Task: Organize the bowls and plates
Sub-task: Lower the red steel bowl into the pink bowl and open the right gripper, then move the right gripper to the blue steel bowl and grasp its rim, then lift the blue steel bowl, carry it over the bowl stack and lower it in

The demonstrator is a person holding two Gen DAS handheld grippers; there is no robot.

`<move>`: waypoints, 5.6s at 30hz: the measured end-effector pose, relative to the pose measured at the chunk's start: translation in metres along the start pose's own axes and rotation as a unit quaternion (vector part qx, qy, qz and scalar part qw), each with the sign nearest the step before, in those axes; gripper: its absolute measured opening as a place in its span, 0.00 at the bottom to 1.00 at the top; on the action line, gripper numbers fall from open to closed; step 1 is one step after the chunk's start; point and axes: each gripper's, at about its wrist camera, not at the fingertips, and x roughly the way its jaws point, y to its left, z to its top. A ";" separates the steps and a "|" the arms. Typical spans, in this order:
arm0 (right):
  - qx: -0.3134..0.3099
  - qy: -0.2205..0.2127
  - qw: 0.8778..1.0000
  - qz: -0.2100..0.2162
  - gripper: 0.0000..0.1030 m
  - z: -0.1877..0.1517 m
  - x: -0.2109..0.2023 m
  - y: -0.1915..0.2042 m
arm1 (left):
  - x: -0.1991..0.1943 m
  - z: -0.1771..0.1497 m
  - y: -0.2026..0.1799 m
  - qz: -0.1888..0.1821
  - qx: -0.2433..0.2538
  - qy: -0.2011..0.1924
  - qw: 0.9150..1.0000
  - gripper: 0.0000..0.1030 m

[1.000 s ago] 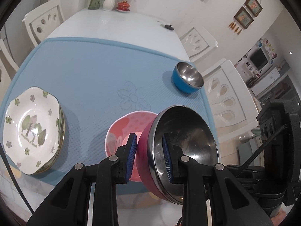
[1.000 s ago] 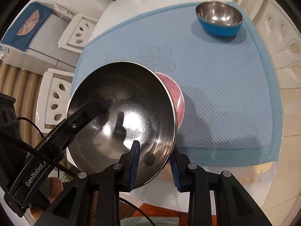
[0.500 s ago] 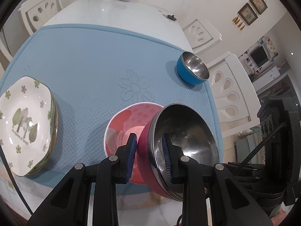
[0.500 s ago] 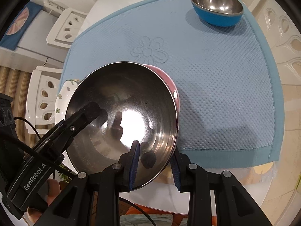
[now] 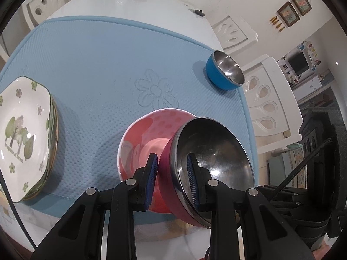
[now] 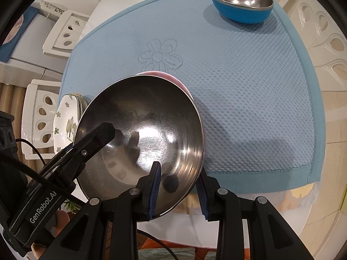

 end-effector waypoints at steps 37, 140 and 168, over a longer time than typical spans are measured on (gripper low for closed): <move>0.025 -0.025 0.999 -0.019 0.31 0.020 -0.014 -0.004 | -0.025 0.031 0.010 -0.018 0.026 -0.011 0.999 0.26; 0.182 -0.148 0.972 0.022 0.28 0.179 0.002 -0.184 | 0.192 0.219 -0.118 -0.075 0.211 0.140 0.965 0.25; 0.131 -0.141 0.979 0.065 0.30 0.101 -0.080 -0.123 | 0.035 0.141 -0.126 -0.055 0.158 0.013 0.986 0.30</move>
